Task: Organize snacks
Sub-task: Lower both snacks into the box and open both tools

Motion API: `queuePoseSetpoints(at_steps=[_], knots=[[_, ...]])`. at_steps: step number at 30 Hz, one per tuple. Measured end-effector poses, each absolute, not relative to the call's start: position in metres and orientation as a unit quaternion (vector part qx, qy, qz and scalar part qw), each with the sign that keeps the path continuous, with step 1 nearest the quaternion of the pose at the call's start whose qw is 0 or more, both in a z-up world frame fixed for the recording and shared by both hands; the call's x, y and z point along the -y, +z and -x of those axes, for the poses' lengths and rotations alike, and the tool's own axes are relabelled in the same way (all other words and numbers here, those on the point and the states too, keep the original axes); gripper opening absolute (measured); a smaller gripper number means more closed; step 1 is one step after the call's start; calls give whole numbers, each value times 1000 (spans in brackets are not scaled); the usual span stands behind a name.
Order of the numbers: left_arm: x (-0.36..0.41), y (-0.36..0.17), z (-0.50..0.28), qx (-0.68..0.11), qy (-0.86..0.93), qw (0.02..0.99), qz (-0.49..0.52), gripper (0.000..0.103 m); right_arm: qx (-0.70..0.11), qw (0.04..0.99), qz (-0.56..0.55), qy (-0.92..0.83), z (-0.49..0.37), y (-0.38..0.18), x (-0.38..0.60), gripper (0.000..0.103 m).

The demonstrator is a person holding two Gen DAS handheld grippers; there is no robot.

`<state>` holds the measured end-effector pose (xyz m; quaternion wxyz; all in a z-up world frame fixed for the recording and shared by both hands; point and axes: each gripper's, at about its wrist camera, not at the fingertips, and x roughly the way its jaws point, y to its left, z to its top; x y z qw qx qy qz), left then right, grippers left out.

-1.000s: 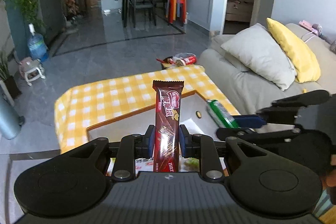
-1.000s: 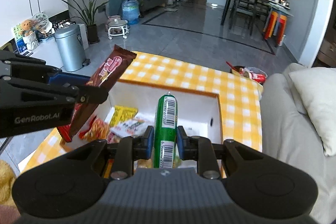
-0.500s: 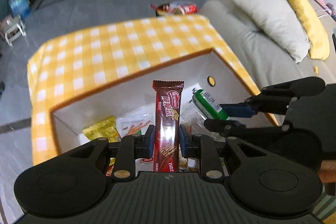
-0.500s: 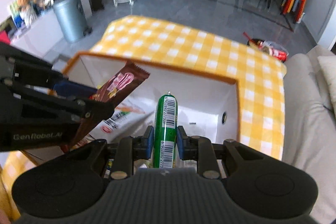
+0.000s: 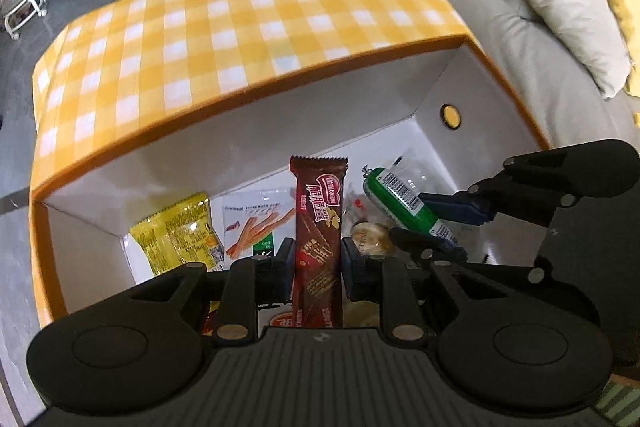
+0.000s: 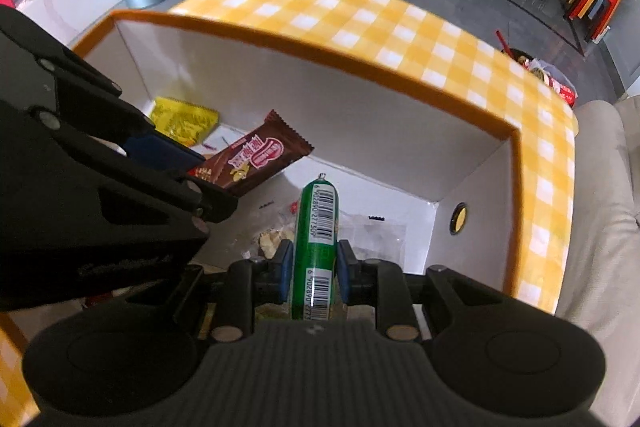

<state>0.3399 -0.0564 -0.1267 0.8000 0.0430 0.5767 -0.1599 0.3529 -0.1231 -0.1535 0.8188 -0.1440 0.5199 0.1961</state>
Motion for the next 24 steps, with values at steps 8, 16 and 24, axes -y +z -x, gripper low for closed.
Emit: queuePoseSetpoints(at_steps=[8, 16, 24], knots=[[53, -135, -341, -581, -159, 797, -38, 28, -529, 814, 144, 192, -358, -159, 119, 20], [40, -111, -334, -557, -140, 818, -27, 72, -530, 825, 100, 167, -363, -147, 135, 52], [32, -58, -311, -494, -143, 857, -32, 75, -498, 849, 58, 166, -349, -104, 147, 71]])
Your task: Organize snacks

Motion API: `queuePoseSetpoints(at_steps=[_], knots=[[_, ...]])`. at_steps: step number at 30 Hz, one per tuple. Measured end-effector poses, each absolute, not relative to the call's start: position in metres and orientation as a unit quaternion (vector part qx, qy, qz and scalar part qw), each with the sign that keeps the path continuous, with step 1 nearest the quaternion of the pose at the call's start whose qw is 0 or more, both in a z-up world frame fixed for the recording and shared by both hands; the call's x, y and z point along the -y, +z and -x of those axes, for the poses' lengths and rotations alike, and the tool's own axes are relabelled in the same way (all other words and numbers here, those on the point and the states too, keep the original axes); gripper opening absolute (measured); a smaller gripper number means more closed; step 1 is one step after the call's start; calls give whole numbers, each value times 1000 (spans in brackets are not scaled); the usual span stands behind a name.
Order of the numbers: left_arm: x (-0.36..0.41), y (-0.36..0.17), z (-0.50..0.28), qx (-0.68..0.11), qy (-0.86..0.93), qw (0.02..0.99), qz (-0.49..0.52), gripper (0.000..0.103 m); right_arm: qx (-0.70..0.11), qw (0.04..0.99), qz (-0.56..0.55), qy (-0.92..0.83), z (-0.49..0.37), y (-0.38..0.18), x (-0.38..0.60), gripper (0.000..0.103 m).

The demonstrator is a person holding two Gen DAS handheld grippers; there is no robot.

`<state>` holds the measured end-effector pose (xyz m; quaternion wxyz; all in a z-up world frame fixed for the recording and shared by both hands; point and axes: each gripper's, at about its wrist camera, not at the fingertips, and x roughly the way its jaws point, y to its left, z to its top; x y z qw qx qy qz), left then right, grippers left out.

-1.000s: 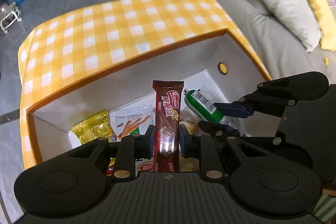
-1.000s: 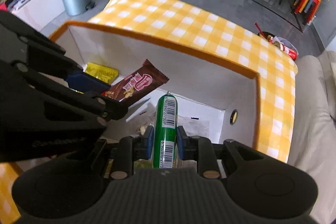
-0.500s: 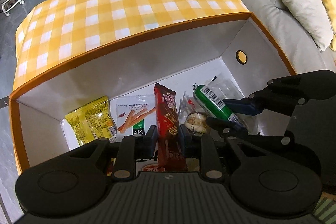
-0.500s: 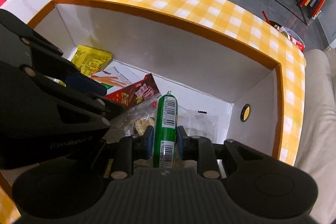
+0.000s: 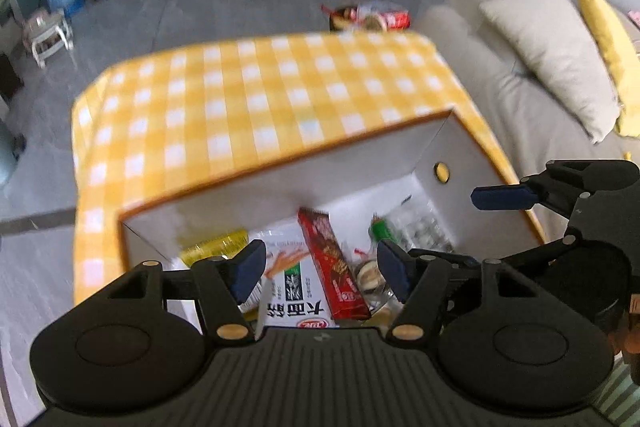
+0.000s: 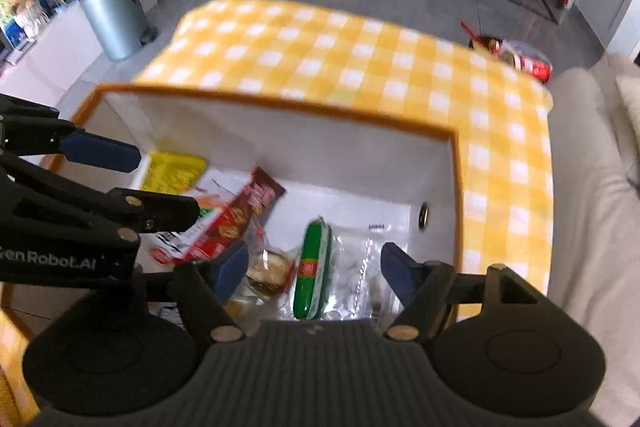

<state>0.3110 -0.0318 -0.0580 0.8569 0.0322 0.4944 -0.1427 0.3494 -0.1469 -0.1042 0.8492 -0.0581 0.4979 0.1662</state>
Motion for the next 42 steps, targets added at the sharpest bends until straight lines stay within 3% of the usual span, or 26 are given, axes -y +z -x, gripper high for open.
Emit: queuePoseSetpoints(at_steps=[7, 12, 15, 20, 24, 42], knots=[[29, 3, -278, -418, -143, 895, -58, 75, -442, 880, 54, 165, -322, -45, 147, 72], [28, 49, -235, -331, -122, 929, -113, 75, -386, 911, 52, 140, -285, 3, 150, 80], [27, 68, -211, -310, -117, 936, -122, 84, -354, 925, 54, 129, -259, 27, 154, 84], [29, 88, -164, -272, -90, 947, -144, 89, -323, 936, 39, 131, -210, 57, 157, 92], [28, 89, -140, -267, -57, 954, -123, 92, -299, 943, 48, 136, -172, 67, 151, 99], [-1, 26, -92, -342, -2, 937, -68, 93, -332, 941, 40, 59, -101, 16, 132, 99]])
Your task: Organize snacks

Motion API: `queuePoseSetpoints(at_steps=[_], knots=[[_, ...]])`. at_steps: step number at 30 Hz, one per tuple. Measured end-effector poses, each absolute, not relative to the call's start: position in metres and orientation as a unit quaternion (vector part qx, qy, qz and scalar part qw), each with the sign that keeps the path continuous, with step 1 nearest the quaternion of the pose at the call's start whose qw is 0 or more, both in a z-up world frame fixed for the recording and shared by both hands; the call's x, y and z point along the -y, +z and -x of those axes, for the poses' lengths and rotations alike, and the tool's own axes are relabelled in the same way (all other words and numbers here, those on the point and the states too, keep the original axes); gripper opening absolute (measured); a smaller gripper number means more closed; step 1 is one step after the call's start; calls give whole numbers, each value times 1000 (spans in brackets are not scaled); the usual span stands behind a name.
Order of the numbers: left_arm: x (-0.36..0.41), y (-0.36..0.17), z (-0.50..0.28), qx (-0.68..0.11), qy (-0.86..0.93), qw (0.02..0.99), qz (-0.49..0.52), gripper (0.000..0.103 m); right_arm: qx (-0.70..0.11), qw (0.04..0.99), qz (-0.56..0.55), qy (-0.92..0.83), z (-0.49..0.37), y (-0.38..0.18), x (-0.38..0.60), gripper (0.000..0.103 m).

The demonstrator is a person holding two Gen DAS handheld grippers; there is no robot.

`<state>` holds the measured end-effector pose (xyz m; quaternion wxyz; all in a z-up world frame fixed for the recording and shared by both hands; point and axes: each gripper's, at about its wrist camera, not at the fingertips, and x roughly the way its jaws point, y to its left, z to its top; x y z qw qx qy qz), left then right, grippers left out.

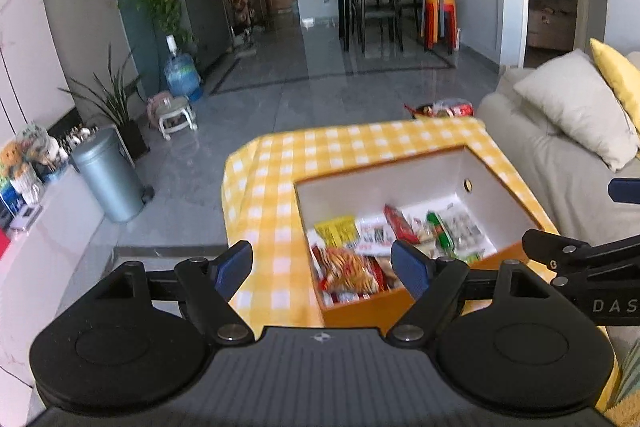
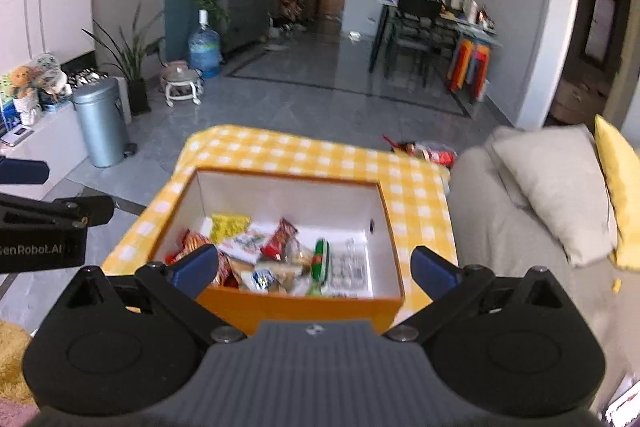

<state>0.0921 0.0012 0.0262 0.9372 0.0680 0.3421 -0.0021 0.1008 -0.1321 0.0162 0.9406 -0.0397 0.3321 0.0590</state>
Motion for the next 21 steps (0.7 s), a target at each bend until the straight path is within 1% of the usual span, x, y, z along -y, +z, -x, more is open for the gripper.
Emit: queuePoseSetpoints(at_steps=[7, 21], knots=[[9, 14, -89, -359, -11, 931, -72, 93, -358, 932, 28, 56, -108, -4, 132, 99], [13, 11, -94, -367, -13, 927, -76, 93, -361, 931, 15, 43, -117, -7, 136, 99]])
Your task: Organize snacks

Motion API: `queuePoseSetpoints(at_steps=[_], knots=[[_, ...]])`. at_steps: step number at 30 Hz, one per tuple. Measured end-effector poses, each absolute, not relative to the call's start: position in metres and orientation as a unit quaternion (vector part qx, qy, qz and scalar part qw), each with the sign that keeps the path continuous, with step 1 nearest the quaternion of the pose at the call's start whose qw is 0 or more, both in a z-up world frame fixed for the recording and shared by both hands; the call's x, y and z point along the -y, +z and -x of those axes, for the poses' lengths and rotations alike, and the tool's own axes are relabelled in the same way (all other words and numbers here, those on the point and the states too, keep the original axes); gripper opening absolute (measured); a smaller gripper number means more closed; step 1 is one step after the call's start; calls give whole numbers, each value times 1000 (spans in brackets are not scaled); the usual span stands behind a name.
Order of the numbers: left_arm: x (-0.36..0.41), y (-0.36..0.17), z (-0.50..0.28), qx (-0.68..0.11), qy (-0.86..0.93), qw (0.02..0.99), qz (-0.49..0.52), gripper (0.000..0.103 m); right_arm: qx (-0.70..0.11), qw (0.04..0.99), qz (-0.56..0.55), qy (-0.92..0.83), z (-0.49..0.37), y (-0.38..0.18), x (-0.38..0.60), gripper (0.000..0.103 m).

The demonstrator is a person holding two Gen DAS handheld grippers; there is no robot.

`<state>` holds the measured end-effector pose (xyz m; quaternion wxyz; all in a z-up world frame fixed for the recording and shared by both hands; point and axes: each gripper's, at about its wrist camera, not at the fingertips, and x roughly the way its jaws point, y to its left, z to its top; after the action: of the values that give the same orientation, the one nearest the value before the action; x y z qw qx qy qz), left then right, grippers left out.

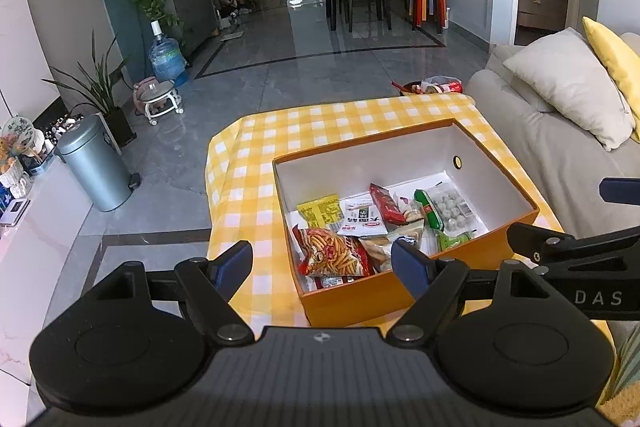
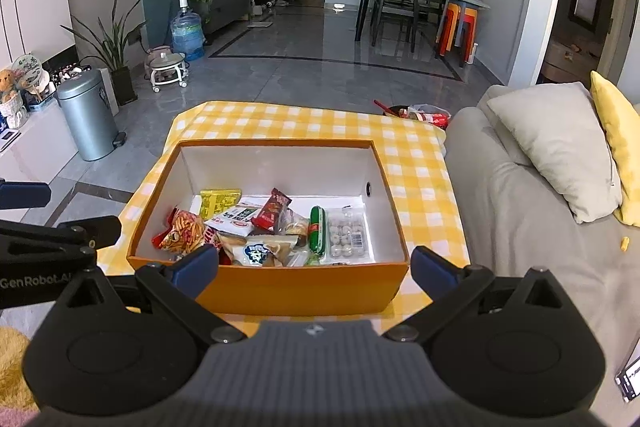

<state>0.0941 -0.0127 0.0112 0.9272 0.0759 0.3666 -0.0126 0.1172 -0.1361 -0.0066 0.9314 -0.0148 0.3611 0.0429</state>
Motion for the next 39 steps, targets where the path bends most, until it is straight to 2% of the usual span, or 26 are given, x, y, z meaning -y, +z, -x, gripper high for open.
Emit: queuePoseSetpoints(at_steps=[39], knots=[[6, 14, -97, -367, -8, 927, -70, 93, -358, 932, 27, 50, -116, -5, 134, 99]])
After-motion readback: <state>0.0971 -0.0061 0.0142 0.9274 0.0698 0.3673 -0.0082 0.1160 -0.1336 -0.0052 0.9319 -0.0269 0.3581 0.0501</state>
